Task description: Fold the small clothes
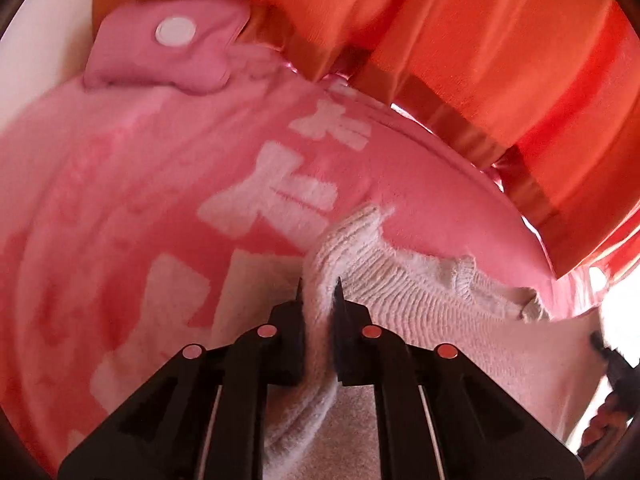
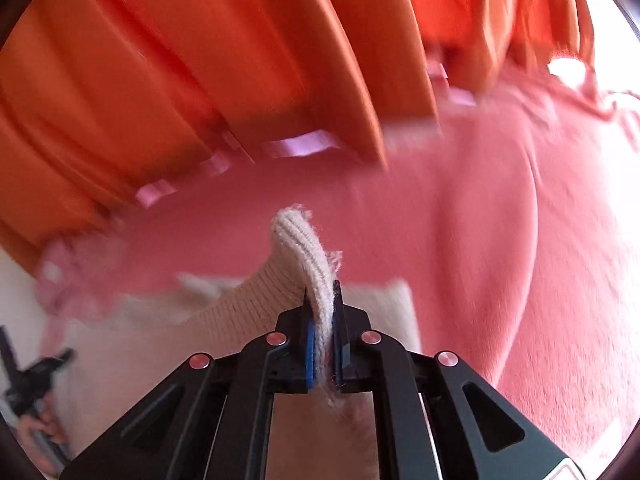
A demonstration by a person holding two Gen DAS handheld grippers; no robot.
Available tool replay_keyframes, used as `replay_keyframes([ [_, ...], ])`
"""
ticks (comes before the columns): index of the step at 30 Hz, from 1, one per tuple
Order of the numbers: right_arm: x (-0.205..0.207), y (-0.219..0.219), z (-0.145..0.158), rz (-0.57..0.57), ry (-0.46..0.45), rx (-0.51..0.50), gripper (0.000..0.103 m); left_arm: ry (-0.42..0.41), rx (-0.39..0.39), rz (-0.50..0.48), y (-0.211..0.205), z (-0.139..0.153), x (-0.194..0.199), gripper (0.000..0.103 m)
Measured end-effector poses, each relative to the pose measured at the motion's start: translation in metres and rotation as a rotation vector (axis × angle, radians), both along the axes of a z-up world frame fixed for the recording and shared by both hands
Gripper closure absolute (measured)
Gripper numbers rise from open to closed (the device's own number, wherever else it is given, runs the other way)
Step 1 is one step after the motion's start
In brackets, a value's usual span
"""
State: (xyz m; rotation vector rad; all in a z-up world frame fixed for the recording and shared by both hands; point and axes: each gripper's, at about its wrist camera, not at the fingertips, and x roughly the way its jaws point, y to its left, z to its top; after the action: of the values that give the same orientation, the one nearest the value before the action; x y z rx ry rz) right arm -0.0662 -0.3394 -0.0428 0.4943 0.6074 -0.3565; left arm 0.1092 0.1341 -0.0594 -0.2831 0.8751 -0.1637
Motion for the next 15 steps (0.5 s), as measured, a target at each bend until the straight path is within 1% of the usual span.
replay_keyframes([
  [1, 0.012, -0.003, -0.016, -0.005, 0.098, 0.007, 0.096, 0.038, 0.005, 0.005, -0.001, -0.008, 0.004, 0.093],
  [2, 0.025, -0.006, -0.037, 0.019, 0.2, 0.047, 0.096, 0.067, -0.001, 0.003, -0.001, -0.015, 0.008, 0.093],
  [3, 0.024, -0.006, -0.039, 0.015, 0.19, 0.031, 0.096, 0.063, 0.003, 0.001, -0.003, -0.015, 0.009, 0.093],
  [4, 0.022, -0.005, -0.032, 0.009, 0.184, -0.003, 0.096, 0.045, 0.027, -0.008, -0.006, -0.011, 0.007, 0.091],
  [5, 0.014, -0.004, -0.021, -0.009, 0.155, -0.013, 0.095, 0.029, 0.043, -0.013, -0.007, -0.007, 0.005, 0.089],
  [6, 0.007, -0.004, -0.014, -0.032, 0.121, 0.006, 0.092, 0.011, 0.053, -0.015, -0.008, -0.001, 0.0, 0.085],
  [7, -0.006, -0.004, -0.005, -0.049, 0.065, 0.037, 0.088, -0.016, 0.065, -0.006, -0.009, 0.008, -0.009, 0.086],
  [8, -0.02, -0.002, 0.006, -0.041, -0.006, 0.062, 0.083, -0.055, 0.077, -0.003, -0.008, 0.016, -0.021, 0.087],
  [9, -0.034, 0.009, 0.018, -0.007, -0.079, 0.054, 0.083, -0.1, 0.09, -0.007, -0.009, 0.027, -0.033, 0.086],
  [10, -0.043, 0.022, 0.026, 0.03, -0.111, 0.023, 0.083, -0.161, 0.095, -0.023, -0.013, 0.041, -0.051, 0.085],
  [11, -0.049, 0.039, 0.03, 0.074, -0.123, -0.01, 0.083, -0.2, 0.091, -0.051, -0.017, 0.05, -0.065, 0.085],
  [12, -0.053, 0.069, 0.031, 0.167, -0.117, -0.052, 0.083, -0.228, 0.076, -0.094, -0.024, 0.057, -0.079, 0.083],
  [13, -0.053, 0.088, 0.03, 0.223, -0.112, -0.064, 0.083, -0.254, 0.044, -0.154, -0.033, 0.062, -0.099, 0.078],
  [14, -0.052, 0.105, 0.026, 0.27, -0.105, -0.065, 0.083, -0.263, 0.022, -0.189, -0.042, 0.061, -0.115, 0.075],
  [15, -0.052, 0.132, 0.016, 0.349, -0.082, -0.051, 0.083, -0.258, 0.004, -0.229, -0.052, 0.057, -0.13, 0.071],
])
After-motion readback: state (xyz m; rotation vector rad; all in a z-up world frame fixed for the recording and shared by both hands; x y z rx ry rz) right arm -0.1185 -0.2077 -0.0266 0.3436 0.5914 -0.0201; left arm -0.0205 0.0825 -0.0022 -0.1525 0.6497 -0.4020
